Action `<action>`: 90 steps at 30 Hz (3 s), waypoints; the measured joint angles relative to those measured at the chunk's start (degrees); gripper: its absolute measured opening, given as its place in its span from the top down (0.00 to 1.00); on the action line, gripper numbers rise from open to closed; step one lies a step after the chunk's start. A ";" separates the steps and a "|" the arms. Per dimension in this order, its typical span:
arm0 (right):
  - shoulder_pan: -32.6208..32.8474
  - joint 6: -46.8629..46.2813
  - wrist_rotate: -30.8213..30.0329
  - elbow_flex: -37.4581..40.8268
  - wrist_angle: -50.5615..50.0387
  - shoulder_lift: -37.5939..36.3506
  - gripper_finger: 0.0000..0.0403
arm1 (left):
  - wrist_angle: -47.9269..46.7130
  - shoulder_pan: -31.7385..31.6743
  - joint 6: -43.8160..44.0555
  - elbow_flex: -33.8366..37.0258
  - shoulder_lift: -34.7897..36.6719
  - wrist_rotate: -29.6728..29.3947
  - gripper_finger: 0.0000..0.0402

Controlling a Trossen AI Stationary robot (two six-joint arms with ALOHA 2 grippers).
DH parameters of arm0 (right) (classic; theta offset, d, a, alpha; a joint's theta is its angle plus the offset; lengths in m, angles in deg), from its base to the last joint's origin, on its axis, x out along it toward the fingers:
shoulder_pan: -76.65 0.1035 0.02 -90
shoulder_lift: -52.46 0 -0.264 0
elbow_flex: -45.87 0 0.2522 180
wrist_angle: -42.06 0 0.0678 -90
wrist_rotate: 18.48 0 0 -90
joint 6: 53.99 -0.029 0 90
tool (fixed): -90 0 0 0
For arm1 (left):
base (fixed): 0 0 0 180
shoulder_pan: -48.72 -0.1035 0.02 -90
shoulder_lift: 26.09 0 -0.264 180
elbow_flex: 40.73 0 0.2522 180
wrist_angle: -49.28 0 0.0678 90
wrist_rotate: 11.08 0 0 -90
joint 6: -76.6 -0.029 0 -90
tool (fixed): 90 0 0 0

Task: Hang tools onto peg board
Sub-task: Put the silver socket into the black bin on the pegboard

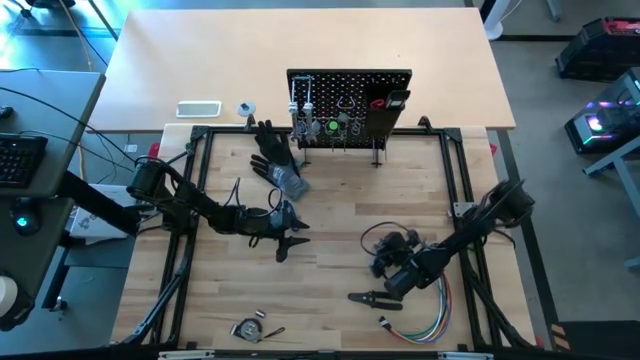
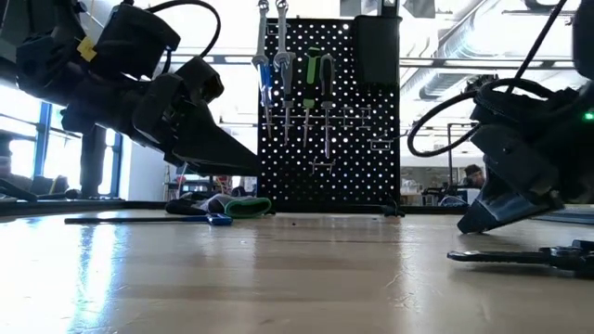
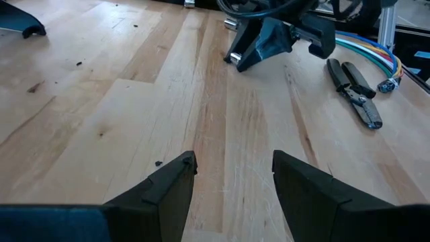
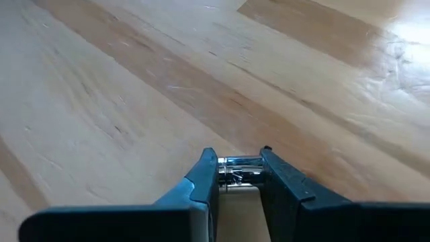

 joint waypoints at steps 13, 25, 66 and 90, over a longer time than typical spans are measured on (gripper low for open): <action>-4.87 16.04 -2.04 -0.04 -0.15 -11.56 0.83 | 0.00 0.00 -0.14 0.00 0.00 -0.02 0.52; -10.32 39.96 -6.75 -0.11 7.22 -26.49 0.83 | 0.00 0.00 -0.57 0.00 0.00 -0.04 0.52; -52.15 102.20 25.04 -61.87 -3.62 -26.75 0.83 | -0.02 0.00 0.94 0.00 0.00 -0.07 0.52; -76.29 86.25 51.81 -85.15 -37.01 -11.10 0.82 | -0.11 0.04 1.46 0.00 0.00 -0.07 0.52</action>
